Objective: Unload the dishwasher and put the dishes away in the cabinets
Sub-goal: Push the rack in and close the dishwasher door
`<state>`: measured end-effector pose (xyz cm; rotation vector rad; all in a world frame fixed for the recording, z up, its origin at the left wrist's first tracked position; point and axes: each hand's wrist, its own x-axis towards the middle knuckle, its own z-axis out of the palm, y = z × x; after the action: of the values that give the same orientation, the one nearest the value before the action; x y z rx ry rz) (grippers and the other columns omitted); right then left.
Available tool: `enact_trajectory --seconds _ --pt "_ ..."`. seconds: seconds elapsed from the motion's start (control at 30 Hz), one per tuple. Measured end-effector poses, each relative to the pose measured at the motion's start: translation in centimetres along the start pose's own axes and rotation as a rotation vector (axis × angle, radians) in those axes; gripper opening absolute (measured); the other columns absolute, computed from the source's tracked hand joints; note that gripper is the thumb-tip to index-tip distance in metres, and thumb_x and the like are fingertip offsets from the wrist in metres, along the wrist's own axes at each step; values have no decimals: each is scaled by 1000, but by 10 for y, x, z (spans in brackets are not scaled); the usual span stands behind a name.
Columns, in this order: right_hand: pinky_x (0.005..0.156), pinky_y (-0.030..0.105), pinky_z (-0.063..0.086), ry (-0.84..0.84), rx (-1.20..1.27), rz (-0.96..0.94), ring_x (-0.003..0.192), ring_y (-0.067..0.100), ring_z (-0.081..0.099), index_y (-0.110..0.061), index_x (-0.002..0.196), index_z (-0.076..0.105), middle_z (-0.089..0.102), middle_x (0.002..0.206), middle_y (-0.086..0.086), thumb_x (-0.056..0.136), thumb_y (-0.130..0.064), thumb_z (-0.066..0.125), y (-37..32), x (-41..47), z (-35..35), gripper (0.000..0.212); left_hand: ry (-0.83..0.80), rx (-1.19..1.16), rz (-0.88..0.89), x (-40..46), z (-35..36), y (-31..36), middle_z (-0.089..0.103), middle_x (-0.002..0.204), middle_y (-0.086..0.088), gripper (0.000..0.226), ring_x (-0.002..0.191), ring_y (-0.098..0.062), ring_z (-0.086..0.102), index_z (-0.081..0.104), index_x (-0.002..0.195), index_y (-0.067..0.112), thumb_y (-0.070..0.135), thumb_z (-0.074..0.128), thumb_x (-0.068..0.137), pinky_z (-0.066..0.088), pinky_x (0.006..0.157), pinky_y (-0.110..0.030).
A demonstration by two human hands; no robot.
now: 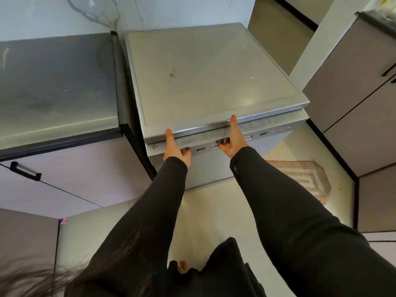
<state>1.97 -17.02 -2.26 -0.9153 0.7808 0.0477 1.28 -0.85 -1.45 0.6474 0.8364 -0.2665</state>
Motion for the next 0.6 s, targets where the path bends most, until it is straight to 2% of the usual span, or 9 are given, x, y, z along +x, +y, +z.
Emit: enact_trajectory --seconds 0.07,0.17,0.2,0.27,0.33,0.37,0.43,0.53,0.6 --pt "99 44 49 5 -36 17 110 30 57 -10 124 46 57 119 15 84 -49 64 -6 6 2 58 34 56 -26 3 8 2 57 122 -10 73 115 -27 55 44 129 12 47 76 74 43 106 -43" --pt "101 45 47 7 -101 58 114 32 54 -9 119 45 55 115 15 87 -43 64 -14 12 0 51 109 98 -33 9 15 -1 51 119 -7 80 115 -27 51 41 127 15 52 79 67 43 106 -42" --pt "102 45 46 1 -109 70 115 33 53 -10 116 44 54 114 15 87 -42 64 -16 12 -1 48 140 108 -35 9 18 -4 50 111 -7 76 109 -25 51 42 122 15 53 79 66 44 105 -41" --pt "104 46 44 -17 -85 104 116 33 53 -10 115 45 55 111 16 87 -39 65 -21 12 -5 44 208 87 -41 10 25 -11 44 89 -4 59 88 -19 50 43 94 12 55 76 70 43 104 -38" --pt "104 45 44 -41 -37 147 114 32 54 -10 110 49 56 106 15 89 -36 64 -24 10 -4 36 254 66 -49 6 34 -16 38 79 -2 57 71 -15 44 36 77 12 55 73 73 45 98 -34" --pt "104 44 44 -52 -15 164 112 32 54 -10 104 51 56 103 15 90 -35 63 -26 11 -4 31 264 72 -51 4 37 -17 39 79 -2 57 69 -15 42 37 77 11 55 72 73 47 91 -33" --pt "104 44 44 -72 7 201 114 32 53 -11 96 50 56 103 16 90 -35 62 -29 11 -1 27 259 59 -45 4 41 -18 44 87 -3 58 79 -18 47 42 95 9 53 73 74 46 81 -32" --pt "104 44 43 -88 22 249 117 32 52 -12 103 52 54 110 16 89 -35 60 -31 17 1 29 268 -18 16 3 49 -18 50 119 -7 71 110 -25 50 41 132 15 47 73 77 46 94 -37" --pt "108 45 39 -86 31 241 120 32 49 -12 119 49 51 123 15 90 -33 56 -31 21 5 37 274 -47 45 3 55 -17 42 138 -9 74 125 -28 44 33 142 16 42 68 83 39 105 -39"
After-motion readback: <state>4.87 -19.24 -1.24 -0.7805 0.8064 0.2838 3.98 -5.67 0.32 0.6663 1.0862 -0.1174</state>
